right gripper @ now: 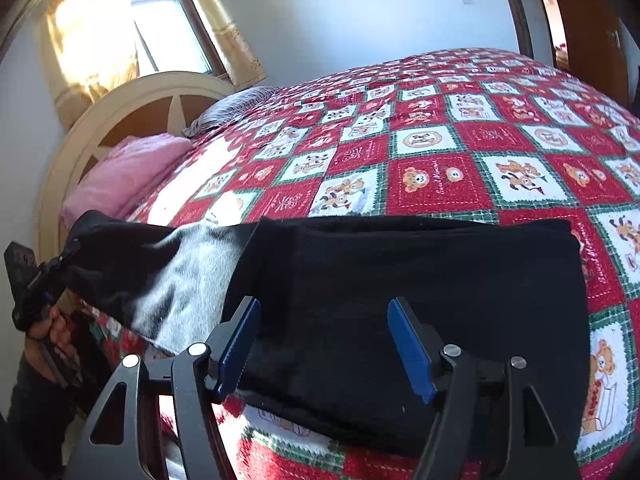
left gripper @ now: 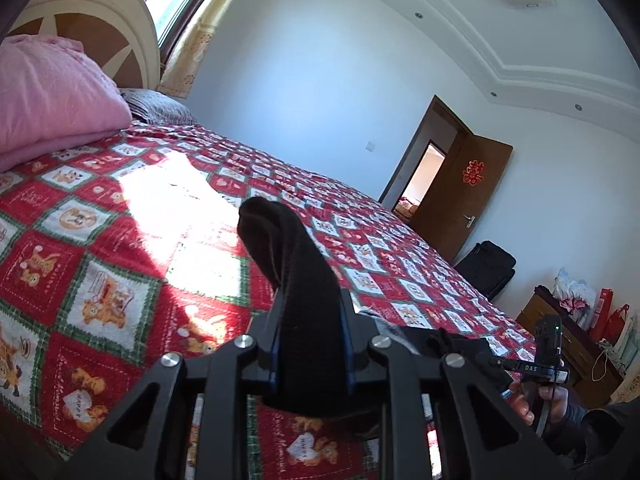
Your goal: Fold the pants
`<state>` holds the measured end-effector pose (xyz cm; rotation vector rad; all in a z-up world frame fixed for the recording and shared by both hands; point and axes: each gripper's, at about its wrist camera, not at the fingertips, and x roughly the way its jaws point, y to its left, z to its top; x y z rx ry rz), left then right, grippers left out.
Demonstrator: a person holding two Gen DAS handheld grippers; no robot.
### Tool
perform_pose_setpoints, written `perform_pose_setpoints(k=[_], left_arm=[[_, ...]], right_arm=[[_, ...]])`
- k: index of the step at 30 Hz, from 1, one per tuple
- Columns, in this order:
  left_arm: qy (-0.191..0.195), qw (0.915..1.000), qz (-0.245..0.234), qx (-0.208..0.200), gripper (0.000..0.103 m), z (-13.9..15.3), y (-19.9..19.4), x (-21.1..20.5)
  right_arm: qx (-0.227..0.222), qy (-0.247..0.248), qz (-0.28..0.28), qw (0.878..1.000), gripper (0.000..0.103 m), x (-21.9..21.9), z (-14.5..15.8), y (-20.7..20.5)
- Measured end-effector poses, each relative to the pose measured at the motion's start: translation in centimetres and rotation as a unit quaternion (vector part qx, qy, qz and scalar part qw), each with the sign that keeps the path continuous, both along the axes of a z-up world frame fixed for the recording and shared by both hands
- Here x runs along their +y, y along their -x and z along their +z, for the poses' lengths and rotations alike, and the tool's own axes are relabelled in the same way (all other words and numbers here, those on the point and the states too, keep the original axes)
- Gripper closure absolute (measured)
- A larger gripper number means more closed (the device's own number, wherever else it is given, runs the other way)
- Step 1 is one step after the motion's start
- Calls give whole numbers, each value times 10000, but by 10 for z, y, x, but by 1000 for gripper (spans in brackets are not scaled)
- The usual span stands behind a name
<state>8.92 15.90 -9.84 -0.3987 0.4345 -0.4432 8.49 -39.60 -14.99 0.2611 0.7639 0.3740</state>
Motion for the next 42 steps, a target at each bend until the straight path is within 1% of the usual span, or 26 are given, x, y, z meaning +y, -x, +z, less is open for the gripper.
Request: perform_pose_setpoints(k=[1,3,5,6,7,8,9,10,11,12,13,14,16,19,23,24,26,29,31,33,37,42], left_arm=[[-16,10000,-27,-31,79,3,0,-4],[-38,9999,-105,-64,79,6,1,-10],[-55,9998,-142,-96,79,9,2,-14],[-46,9998,-172,-108,79,10,2,-16],[-63,9997,-183,-128,79,12,2,-18],[-63,9997,-193,-138,79,12,2,-20],[-40,9996,-232,-151,79,14,2,-22],[-47,9995,-263,-166,79,16,2,-25],[-61,9994,-289,-190,79,18,4,-28],[-47,9991,-347,-226,79,21,5,-32],[-15,9988,-407,-268,79,25,6,-37],[-4,9985,-458,-298,79,29,6,-42],[4,9975,-595,-377,79,36,8,-54],[29,9950,-857,-505,79,48,6,-76],[236,9897,-1282,-600,79,63,-1,-105],[229,9885,-1358,-621,83,66,0,-114],[116,9862,-1530,-616,83,71,-3,-135],[-9,9817,-1824,-550,83,72,-10,-164],[-242,9790,-1976,-444,84,69,-13,-186],[-419,9760,-2113,-315,84,63,-17,-207],[-594,9701,-2352,-59,84,49,-21,-241],[-627,9636,-2599,88,85,48,-23,-273]], right_arm=[[-62,-78,61,9999,35,4,2,-4],[-157,-437,312,9984,35,13,6,-15],[-66,-786,616,9950,35,27,3,-30],[-27,-820,773,9936,35,36,-1,-36],[96,-741,1052,9916,35,50,-11,-44],[255,-642,1194,9904,35,59,-21,-50],[130,-464,1237,9911,35,65,-26,-50],[-145,-183,1301,9912,35,69,-23,-45],[-144,2,1416,9898,35,71,-20,-43],[-128,-1,1431,9896,35,67,-17,-40],[-67,-145,1426,9897,35,58,-11,-36],[-43,-249,1390,9900,35,48,-6,-32],[-135,-340,1219,9919,35,26,5,-22],[-125,-411,780,9960,35,-14,14,-10],[-65,-638,124,9979,35,-65,19,3],[-59,-685,-10,9976,35,-74,20,5],[15,-750,-351,9966,35,-96,21,8],[109,-880,-774,9931,35,-126,22,15],[135,-923,-992,9907,35,-143,20,18],[151,-940,-1139,9889,35,-154,18,19],[244,-1015,-1253,9866,35,-165,13,19],[246,-1017,-1290,9861,35,-166,12,19]])
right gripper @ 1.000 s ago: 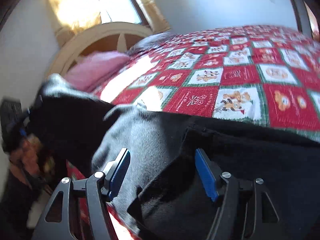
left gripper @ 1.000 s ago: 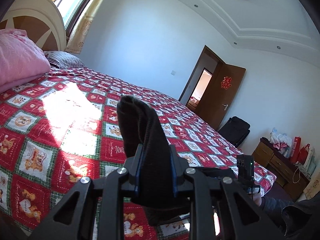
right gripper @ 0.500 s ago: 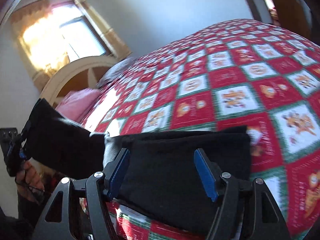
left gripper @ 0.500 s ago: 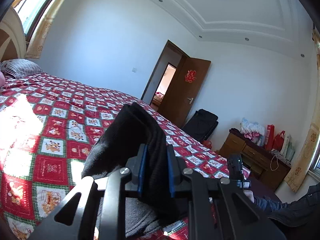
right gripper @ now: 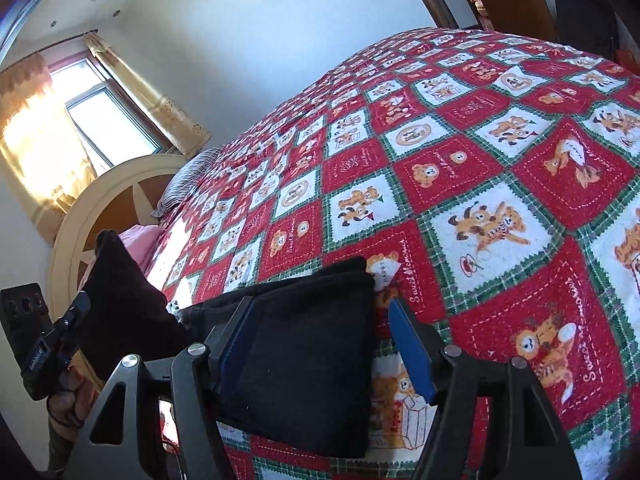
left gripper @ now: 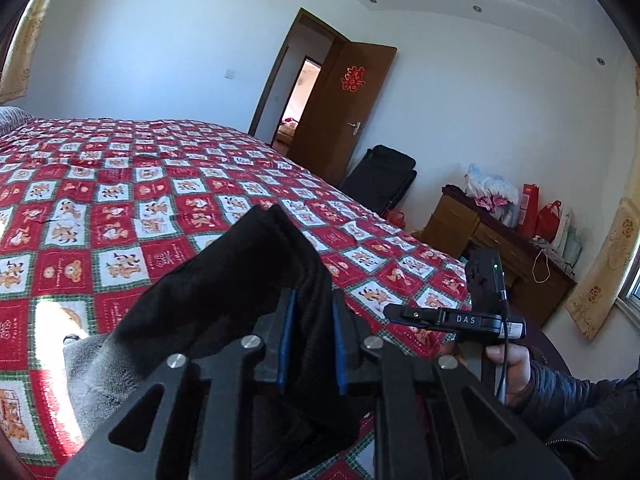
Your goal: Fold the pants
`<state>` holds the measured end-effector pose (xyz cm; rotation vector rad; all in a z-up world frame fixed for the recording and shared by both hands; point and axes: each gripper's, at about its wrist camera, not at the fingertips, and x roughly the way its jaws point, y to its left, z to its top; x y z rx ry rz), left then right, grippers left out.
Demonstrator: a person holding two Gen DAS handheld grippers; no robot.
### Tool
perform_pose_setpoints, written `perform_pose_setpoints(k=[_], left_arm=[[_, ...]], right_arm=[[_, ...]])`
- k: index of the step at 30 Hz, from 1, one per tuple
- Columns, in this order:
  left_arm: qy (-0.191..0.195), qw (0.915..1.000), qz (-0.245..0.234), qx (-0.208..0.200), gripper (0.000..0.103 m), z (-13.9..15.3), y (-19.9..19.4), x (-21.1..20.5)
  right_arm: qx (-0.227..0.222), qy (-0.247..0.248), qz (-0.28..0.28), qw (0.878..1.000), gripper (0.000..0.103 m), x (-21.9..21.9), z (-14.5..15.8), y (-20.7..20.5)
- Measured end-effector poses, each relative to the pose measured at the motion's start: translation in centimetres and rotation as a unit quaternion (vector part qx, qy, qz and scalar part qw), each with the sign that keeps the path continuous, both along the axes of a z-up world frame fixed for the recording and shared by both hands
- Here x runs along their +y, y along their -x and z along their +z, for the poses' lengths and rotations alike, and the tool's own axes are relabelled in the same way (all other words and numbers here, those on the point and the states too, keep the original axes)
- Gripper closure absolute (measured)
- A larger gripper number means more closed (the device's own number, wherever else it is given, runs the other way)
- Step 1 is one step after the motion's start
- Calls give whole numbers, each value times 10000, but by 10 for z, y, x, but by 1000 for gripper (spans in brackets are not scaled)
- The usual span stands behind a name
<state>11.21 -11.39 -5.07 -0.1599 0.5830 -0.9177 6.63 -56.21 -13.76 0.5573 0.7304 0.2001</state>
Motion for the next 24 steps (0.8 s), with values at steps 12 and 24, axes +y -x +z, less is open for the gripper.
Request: perform_pose_setpoints(k=[12,24], left_arm=[[-664,9956,-661,92,85,-21,9,-80],[-987,9930,-631,161,73,-57,23,-104]], right_arm=[[166,-294,248,9991,35,4,-13,-6],[380,-1312,459,9896,35,-5,-35,-14]])
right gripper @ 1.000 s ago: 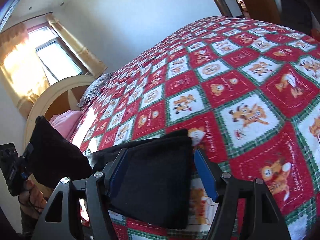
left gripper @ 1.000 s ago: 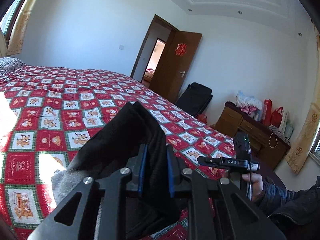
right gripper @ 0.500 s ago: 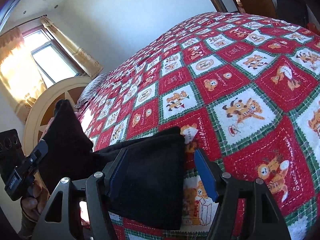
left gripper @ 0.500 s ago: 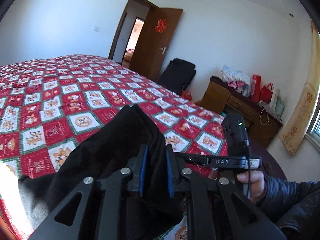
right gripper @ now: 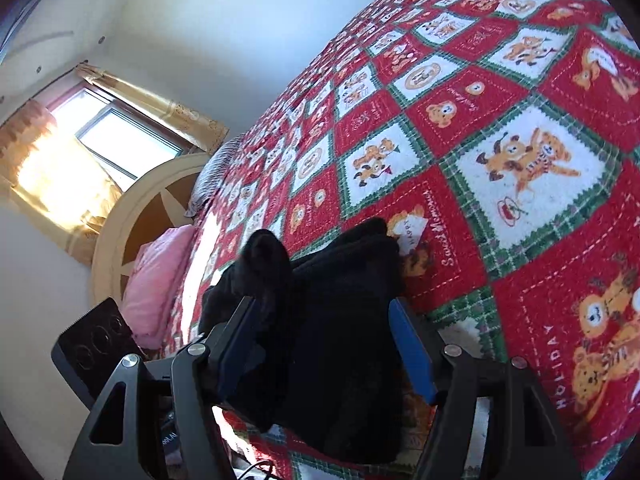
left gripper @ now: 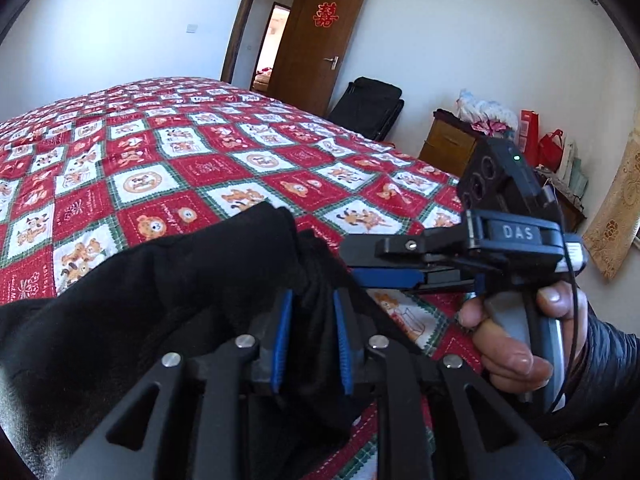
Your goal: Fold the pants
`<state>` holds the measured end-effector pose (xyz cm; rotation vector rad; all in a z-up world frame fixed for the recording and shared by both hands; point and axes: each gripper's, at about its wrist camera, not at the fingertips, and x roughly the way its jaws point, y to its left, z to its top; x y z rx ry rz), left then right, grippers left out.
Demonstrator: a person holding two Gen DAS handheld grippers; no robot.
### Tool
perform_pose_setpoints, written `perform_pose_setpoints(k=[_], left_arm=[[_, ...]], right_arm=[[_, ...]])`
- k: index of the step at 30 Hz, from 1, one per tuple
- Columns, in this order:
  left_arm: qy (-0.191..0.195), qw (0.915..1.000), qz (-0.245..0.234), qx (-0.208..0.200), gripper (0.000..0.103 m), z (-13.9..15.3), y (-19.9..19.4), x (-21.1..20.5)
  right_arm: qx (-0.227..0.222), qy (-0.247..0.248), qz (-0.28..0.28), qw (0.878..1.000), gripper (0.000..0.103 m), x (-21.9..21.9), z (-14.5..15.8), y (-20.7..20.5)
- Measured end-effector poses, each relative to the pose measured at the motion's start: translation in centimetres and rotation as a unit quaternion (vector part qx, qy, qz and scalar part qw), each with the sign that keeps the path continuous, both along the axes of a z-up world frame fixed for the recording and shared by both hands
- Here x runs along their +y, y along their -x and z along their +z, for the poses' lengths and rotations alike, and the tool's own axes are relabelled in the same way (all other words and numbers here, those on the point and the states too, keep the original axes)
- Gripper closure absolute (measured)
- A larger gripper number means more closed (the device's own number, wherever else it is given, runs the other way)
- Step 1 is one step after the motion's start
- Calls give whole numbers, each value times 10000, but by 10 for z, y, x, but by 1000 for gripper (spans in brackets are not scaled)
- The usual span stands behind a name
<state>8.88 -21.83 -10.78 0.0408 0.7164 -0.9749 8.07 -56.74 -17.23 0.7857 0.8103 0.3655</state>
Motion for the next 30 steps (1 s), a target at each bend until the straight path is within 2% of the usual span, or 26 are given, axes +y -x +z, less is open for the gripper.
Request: perform_pose_setpoints(k=[1,2,3,6,8,9,11,13,14,15,17,21,23,26,27,28,29,30], left_arm=[[13,10000,16,-62,67,2,3,1],[45,9999,34,-145,55,4,7,2],[120,9996,63,-265,47,10,14,7],[265,9976,175,-612,39,21,26,23],[187,9953,430,-848,32,24,28,35],[109,9934,618,-965,27,24,29,44],[-159,9878,1047,-1138,25,23,27,59],[-384,9796,1492,-1291,24,21,23,77],[-463,9748,1729,-1330,21,18,21,88],[-511,9710,1932,-1312,15,16,18,97],[-375,9689,2160,-1150,12,9,10,115],[-279,9637,2515,-848,12,-7,-2,141],[-313,9615,2640,-702,12,-14,-8,148],[-485,9563,2823,-587,2,-23,-14,150],[-539,9555,2850,-535,2,-26,-15,150],[-555,9566,2822,-477,2,-28,-16,150],[-569,9572,2802,-441,2,-30,-16,151],[-579,9575,2795,-416,2,-31,-16,152]], right_arm=[[-26,-28,14,10000,35,0,0,1],[-57,-35,32,10000,35,-1,1,2],[-73,-28,35,10000,35,0,3,1],[-112,-17,28,9999,35,2,8,4],[-132,172,28,9998,35,6,14,7],[-134,292,27,9995,35,7,16,7],[-265,565,65,9980,35,15,26,11],[-416,892,134,9951,35,25,38,16],[-388,1067,245,9932,35,33,43,16],[-322,1101,333,9928,35,37,43,15],[-44,1141,393,9927,35,45,37,12],[372,1257,280,9910,35,50,17,2],[441,1135,306,9921,35,51,12,-3],[454,1085,317,9926,35,54,10,-8],[453,1140,327,9919,38,57,10,-9],[454,1306,353,9898,52,60,10,-10],[424,1468,414,9874,61,65,12,-9],[386,1540,494,9861,78,69,13,-8]])
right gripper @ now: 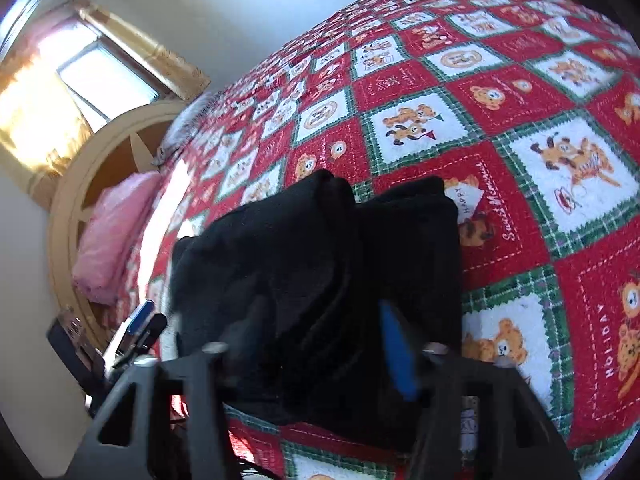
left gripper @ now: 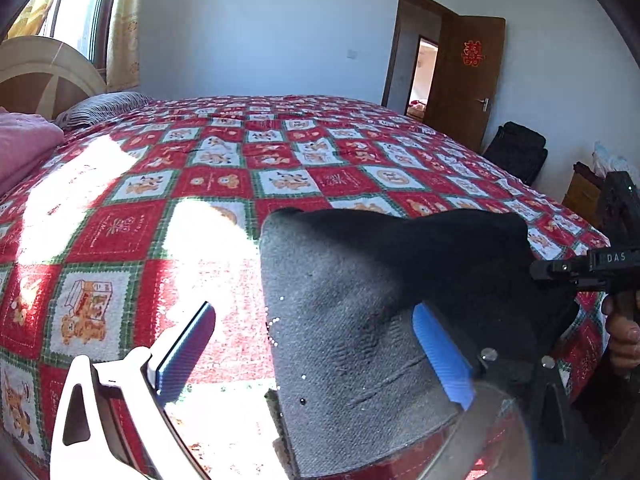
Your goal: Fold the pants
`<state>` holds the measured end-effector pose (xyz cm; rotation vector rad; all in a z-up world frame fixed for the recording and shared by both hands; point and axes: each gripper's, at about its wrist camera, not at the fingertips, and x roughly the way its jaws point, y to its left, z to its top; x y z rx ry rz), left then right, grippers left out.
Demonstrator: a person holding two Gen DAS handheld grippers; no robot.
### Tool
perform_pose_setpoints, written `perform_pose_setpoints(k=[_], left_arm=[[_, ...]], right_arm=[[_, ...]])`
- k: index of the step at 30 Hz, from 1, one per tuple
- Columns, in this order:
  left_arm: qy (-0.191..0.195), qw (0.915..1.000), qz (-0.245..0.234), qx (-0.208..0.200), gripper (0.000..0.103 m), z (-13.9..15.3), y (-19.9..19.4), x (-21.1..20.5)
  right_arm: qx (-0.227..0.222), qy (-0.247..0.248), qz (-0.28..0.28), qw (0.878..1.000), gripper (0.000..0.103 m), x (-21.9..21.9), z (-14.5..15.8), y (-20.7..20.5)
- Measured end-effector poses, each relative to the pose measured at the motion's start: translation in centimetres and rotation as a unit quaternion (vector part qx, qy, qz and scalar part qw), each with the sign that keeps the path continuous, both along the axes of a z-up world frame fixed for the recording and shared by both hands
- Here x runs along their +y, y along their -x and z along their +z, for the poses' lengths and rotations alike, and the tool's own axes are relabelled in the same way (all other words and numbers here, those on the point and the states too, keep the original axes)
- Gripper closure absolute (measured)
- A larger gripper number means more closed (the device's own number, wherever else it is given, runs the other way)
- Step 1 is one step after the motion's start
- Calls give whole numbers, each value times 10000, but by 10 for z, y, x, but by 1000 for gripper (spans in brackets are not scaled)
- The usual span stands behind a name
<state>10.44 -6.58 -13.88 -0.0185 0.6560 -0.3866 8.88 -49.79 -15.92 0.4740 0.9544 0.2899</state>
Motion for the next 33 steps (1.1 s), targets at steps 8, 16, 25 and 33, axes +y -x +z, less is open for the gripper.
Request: perform_pose_setpoints(k=[8,16,25,33], left_arm=[[75,9998,-92,175,2,-4,2,-1],[114,9997,-58,204,2,-4,1,2],[27,9991,-68,413,0,-17,-4,2],[23,9995,121,275,0,-9,-2,9]], right_arm=[[-647,150,340,9972,88,13,28,20],[-832,185,171,9962,88,-4,42,32],[-119,109,-24,9999,88,-31,0,17],[-219,353,-336,9986,61,-46,10,18]])
